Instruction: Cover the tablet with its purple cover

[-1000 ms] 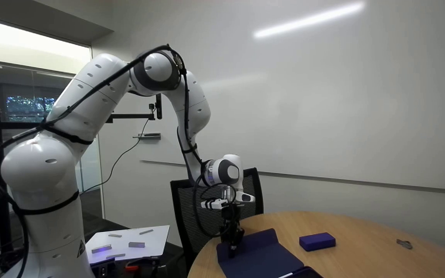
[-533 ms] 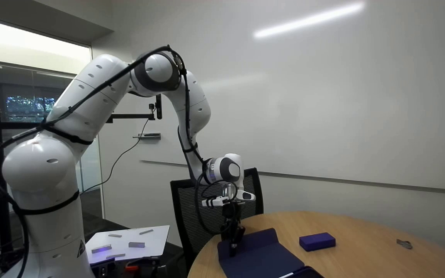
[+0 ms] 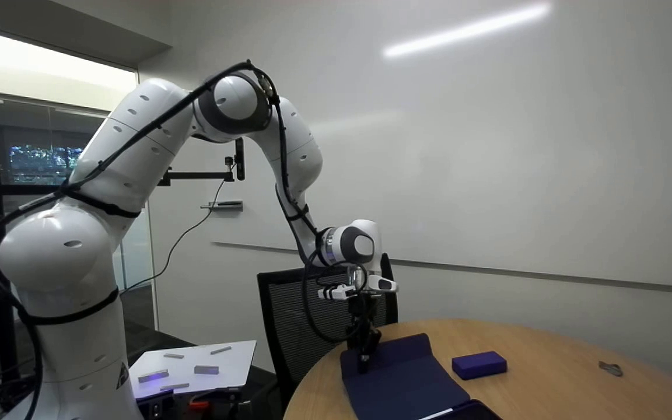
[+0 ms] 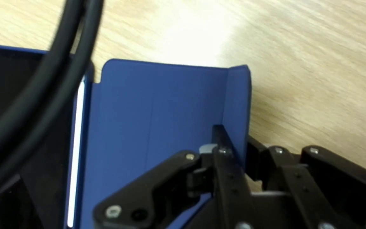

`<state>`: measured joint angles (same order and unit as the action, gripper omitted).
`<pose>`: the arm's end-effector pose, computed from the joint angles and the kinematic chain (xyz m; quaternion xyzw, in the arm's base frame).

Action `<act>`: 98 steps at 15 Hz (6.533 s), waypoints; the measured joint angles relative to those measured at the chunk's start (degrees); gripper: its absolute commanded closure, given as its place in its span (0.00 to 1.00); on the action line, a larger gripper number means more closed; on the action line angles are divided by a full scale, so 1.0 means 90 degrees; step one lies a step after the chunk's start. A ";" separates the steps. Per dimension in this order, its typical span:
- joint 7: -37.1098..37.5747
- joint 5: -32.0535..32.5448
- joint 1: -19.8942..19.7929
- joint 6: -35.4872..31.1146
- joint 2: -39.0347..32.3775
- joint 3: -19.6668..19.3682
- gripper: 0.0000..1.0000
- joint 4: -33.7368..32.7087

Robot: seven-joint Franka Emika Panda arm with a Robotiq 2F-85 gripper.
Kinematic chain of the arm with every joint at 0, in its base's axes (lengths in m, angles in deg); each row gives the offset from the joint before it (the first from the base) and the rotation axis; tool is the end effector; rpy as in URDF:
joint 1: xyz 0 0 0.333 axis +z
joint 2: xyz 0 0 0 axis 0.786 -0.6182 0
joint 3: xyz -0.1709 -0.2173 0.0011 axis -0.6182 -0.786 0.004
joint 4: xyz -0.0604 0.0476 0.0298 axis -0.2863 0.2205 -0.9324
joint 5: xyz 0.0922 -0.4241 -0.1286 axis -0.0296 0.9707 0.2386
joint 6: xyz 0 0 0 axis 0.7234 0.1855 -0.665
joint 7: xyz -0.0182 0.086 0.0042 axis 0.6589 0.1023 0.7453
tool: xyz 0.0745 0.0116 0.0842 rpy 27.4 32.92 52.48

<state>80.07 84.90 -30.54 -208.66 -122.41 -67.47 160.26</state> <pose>0.5180 0.2091 0.0390 0.9698 0.1602 -0.0955 0.1570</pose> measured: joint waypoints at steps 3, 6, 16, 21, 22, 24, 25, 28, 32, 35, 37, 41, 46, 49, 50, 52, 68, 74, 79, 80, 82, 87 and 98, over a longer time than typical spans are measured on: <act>-0.0426 -0.0940 -0.0506 -0.0114 0.0133 0.0271 0.98 -0.0100; -0.0530 -0.1656 -0.0836 -0.0184 0.0255 0.0382 0.98 -0.0193; -0.0469 -0.2115 -0.1152 -0.0507 0.0516 0.0109 0.98 -0.0164; -0.0451 -0.2217 -0.1213 -0.0791 0.0685 0.0101 0.98 -0.0064; -0.0451 -0.2261 -0.1227 -0.0851 0.0717 0.0101 0.98 -0.0027; -0.0451 -0.2329 -0.1247 -0.0933 0.0772 0.0100 0.98 0.0025; -0.0447 -0.2347 -0.1255 -0.0963 0.0799 0.0099 0.98 0.0041; -0.0434 -0.2396 -0.1305 -0.1059 0.0894 0.0097 0.98 0.0125; -0.0493 -0.2640 -0.1448 -0.1161 0.1039 0.0106 0.98 0.0265; -0.0748 -0.2939 -0.1605 -0.1237 0.1185 0.0143 0.98 0.0398; -0.1009 -0.3190 -0.1736 -0.1306 0.1295 0.0198 0.98 0.0510; -0.1604 -0.3829 -0.2030 -0.1472 0.1518 0.0338 0.98 0.0747; -0.2788 -0.5251 -0.2622 -0.1751 0.1693 0.0618 0.98 0.1127; -0.3598 -0.6214 -0.3000 -0.1811 0.1717 0.0759 0.98 0.1301; -0.3836 -0.6490 -0.3099 -0.1813 0.1717 0.0775 0.98 0.1347; -0.4199 -0.6906 -0.3236 -0.1813 0.1716 0.0772 0.98 0.1426; -0.5026 -0.8276 -0.3360 -0.1811 0.1717 0.0555 0.98 0.1625; -0.5342 -0.8600 -0.3398 -0.1807 0.1721 0.0273 0.98 0.1761; -0.5363 -0.8602 -0.3400 -0.1807 0.1740 0.0160 0.98 0.1822; -0.5363 -0.8602 -0.3400 -0.1807 0.1752 0.0154 0.98 0.1829; -0.5363 -0.8602 -0.3399 -0.1807 0.1785 0.0137 0.98 0.1852; -0.5402 -0.8741 -0.3467 -0.1810 0.1913 0.0104 0.98 0.1974; -0.7204 -1.0450 -0.4019 -0.1216 0.1982 -0.0172 0.98 0.2352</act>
<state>15.24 -9.15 -66.71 -219.60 -104.58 -69.01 181.43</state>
